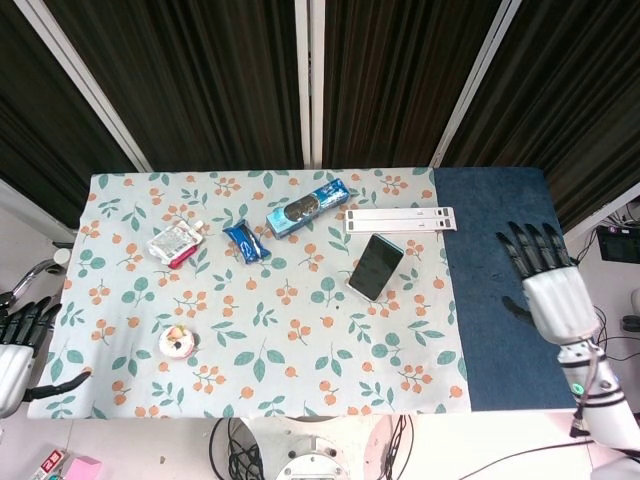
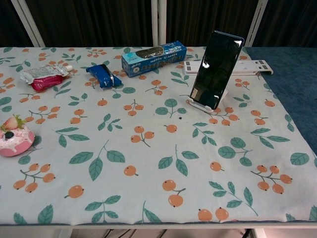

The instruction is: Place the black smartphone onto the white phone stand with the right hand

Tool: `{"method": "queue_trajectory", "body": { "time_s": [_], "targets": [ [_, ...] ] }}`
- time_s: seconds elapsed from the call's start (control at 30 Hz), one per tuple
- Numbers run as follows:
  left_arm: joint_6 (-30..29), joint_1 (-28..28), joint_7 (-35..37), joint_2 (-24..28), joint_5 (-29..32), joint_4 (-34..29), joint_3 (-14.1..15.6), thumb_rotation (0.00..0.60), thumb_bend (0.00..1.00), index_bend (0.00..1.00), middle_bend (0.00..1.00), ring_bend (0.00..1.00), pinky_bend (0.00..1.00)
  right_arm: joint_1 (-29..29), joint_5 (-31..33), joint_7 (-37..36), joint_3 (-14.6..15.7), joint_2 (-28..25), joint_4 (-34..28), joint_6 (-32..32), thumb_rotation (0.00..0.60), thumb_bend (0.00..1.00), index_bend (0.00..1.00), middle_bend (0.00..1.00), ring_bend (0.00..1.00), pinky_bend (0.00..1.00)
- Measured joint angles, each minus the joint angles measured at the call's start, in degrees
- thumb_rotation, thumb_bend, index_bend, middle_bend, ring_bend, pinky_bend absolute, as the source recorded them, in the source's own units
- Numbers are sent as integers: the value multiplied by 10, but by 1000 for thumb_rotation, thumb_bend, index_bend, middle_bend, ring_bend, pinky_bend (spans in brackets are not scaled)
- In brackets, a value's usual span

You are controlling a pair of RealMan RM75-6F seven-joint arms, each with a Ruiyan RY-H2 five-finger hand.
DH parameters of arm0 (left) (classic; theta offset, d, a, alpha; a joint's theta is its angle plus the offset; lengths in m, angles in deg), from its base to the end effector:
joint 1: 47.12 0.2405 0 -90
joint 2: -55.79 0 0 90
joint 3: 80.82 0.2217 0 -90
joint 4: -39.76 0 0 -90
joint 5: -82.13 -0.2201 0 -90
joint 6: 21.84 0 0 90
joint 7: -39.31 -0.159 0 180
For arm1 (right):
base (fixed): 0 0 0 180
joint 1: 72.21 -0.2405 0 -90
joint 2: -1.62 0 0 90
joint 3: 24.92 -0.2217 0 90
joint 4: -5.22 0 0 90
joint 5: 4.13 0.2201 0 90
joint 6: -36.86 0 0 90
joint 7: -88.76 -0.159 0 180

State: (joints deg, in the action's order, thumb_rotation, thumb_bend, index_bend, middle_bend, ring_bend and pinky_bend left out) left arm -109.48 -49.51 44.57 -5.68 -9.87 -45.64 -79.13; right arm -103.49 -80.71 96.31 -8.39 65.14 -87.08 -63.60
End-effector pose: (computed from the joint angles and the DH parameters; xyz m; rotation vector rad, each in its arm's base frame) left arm -0.3096 0.1651 0.1495 -1.4891 -0.8620 -0.8428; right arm -0.2310 -0.2469 0.1482 1.5539 -0.5475 0.9706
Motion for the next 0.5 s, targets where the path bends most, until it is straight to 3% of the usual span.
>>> {"method": "queue_trajectory", "body": {
  "time_s": [0.17,0.33,0.5],
  "targets": [
    [-8,3,-20,4,-8,-17,3,207,0,52,5,0,122,128,-6,-160,-4,44,155,-11,600,65,0,0,0,0],
    [-18,8,-35,8,-14,-29,6,207,0,52,5,0,122,206,-19,-202,-19,99,262,-10,600,66,0,0,0,0],
    [-35,12,-48,9,-22,-32,4,204,0,52,5,0,122,234,-49,-218,-45,117,286,-12,600,69,0,0,0,0]
  ]
}}
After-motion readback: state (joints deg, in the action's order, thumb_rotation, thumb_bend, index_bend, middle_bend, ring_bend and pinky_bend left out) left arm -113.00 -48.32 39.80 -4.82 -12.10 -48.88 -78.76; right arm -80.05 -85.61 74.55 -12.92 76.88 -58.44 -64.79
